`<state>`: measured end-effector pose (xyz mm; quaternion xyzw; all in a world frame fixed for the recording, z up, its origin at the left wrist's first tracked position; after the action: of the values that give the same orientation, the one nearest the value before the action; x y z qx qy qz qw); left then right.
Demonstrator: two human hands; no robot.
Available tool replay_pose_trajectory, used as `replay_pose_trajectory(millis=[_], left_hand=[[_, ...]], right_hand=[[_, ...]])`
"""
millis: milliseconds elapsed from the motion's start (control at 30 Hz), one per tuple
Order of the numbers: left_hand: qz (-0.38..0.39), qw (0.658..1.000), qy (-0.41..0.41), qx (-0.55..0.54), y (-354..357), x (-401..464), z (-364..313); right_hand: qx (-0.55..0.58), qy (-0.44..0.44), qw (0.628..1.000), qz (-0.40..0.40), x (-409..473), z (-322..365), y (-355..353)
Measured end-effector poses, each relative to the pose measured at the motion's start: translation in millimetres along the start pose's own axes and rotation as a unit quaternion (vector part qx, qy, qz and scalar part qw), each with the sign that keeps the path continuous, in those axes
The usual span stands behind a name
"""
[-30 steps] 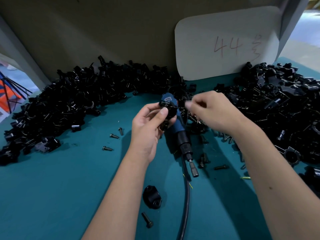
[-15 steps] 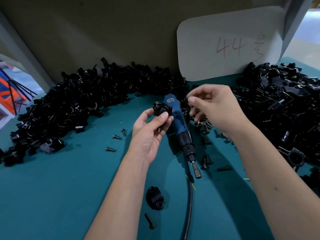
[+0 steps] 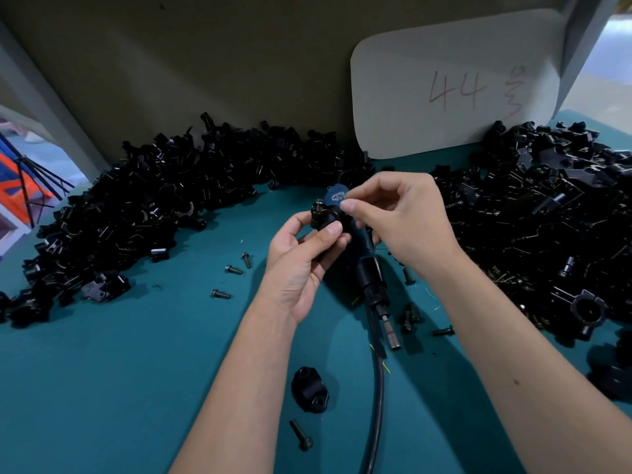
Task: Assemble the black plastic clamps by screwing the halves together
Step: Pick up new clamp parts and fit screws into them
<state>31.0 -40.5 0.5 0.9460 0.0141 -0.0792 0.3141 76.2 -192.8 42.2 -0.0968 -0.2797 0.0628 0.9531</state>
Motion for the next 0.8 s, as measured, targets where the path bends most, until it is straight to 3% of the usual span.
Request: replay_pose_trajectory(millis=[133, 400, 633, 800], left_hand=[[0.002, 1.000, -0.005, -0.009, -0.8, 0.2, -0.2], [0.036, 0.993, -0.039, -0.103, -0.4, -1.7, 0.2], [0.046, 0.993, -0.045, -0.103, 4.4, -3.3, 3.0], [0.048, 0.991, -0.034, -0.124, 3.3, -1.9, -0.4]], right_hand=[[0.002, 0.008, 1.000, 0.020, -1.5, -1.4, 3.0], [0.223, 0.115, 0.967, 0.050, -4.8, 0.0, 19.7], [0.219, 0.130, 0.967, -0.008, -6.2, 1.7, 18.4], [0.269, 0.130, 0.953, 0.050, -6.6, 4.2, 21.0]])
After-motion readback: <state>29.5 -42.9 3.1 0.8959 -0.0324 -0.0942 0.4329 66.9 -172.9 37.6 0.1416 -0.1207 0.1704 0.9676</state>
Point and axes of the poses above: each hand's wrist, its own x-axis towards the middle knuckle, its own y-axis out of the palm, z = x × y, the point moved 4 cm from there along x, towards the middle knuckle, and after that the axes turned 8 degrees about -y, right-handed, at the moved point
